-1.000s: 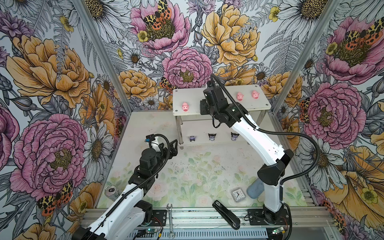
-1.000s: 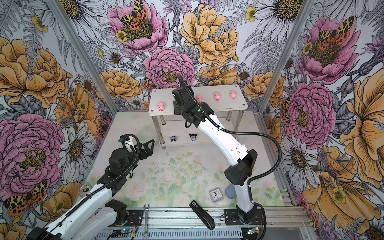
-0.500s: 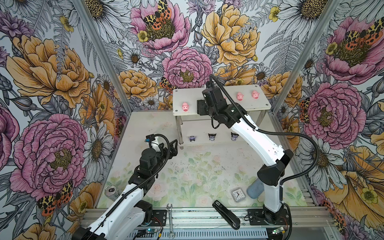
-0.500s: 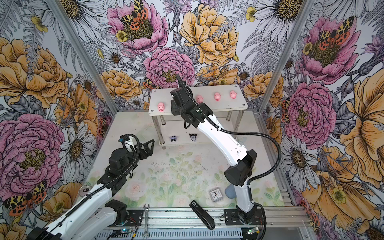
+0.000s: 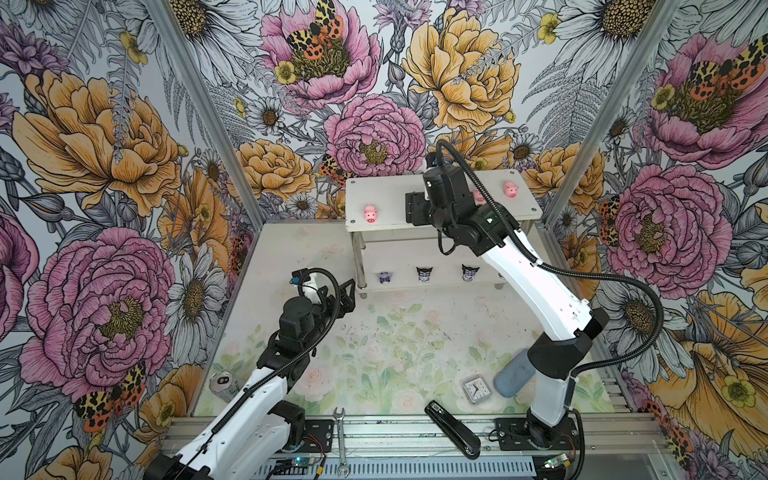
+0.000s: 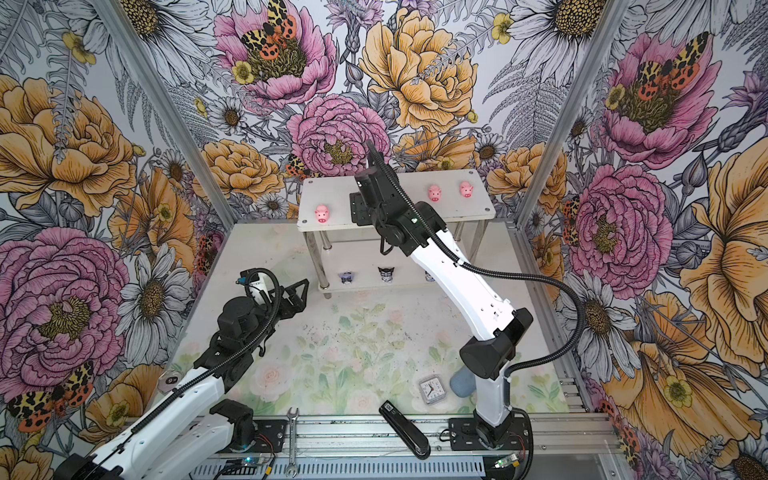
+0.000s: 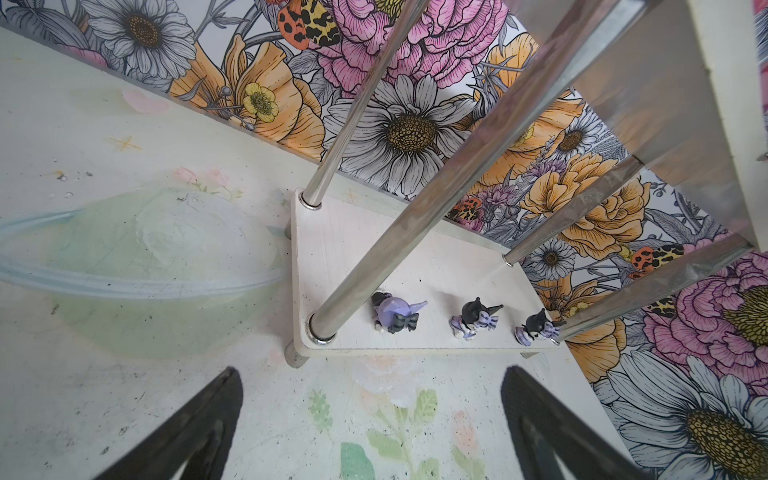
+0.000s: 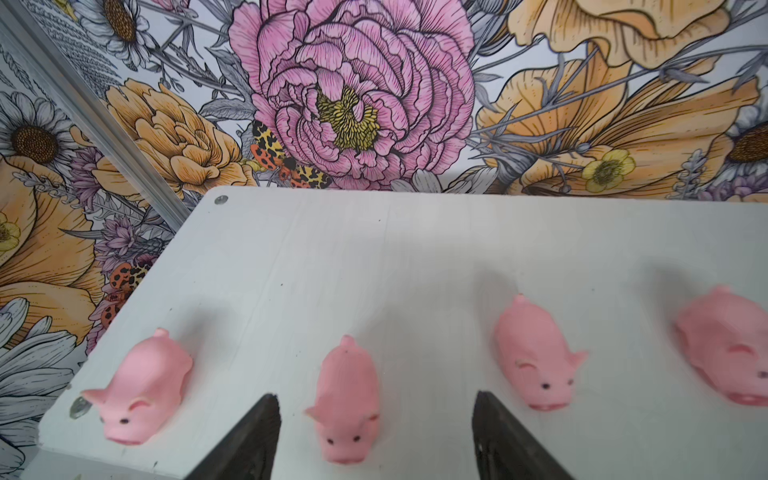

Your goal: Place and organize the plastic toys onto the shelf

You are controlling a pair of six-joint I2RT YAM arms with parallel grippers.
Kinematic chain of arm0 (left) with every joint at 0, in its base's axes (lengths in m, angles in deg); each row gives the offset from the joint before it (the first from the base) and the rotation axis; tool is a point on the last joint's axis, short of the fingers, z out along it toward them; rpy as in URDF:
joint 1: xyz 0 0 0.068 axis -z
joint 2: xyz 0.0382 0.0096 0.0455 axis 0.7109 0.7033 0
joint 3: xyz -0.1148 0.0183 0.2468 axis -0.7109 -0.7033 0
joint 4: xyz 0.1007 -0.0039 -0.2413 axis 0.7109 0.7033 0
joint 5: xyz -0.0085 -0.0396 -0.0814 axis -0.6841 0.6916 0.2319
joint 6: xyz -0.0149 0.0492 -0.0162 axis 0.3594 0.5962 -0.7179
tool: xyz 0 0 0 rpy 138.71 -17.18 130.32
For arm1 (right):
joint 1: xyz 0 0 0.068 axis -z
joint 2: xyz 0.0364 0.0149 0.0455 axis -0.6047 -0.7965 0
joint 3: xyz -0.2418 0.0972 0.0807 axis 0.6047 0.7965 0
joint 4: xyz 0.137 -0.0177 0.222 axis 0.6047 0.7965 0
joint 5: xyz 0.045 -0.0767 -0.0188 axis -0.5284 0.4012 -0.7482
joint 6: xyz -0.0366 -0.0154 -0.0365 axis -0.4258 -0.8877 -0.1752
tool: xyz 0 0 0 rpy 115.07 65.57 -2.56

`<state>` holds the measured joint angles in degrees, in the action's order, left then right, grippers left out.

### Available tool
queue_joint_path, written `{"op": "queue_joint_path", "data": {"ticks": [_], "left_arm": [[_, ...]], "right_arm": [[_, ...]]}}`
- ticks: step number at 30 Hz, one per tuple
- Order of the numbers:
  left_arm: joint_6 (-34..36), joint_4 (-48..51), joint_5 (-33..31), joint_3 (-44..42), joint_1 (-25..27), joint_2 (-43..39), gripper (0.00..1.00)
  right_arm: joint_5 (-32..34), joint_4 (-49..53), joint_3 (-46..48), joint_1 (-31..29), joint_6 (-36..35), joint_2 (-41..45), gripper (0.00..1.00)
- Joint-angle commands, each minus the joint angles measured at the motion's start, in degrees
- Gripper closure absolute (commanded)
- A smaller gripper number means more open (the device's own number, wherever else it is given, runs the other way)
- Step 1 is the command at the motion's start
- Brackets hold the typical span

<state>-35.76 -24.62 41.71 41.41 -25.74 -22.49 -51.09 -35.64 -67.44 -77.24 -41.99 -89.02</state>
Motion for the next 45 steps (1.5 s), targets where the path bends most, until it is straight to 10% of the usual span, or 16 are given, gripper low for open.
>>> {"op": "queue_joint_path", "data": {"ticks": [1, 25, 45], "left_arm": [[-0.16, -0.96, 0.63, -0.41, -0.55, -0.83, 0.01], [-0.04, -1.3, -0.07, 0.35, -0.68, 1.52, 0.01], [-0.47, -1.92, 0.84, 0.28, -1.01, 1.73, 0.01]], "right_arm": [[2.3, 0.41, -0.8, 2.13, -1.46, 3.33, 0.24], [-8.45, 0.6, 0.06, 11.87, 0.82, -4.65, 0.28], [-10.28, 0.69, 3.62, 12.1, 2.42, -2.26, 0.71]]}}
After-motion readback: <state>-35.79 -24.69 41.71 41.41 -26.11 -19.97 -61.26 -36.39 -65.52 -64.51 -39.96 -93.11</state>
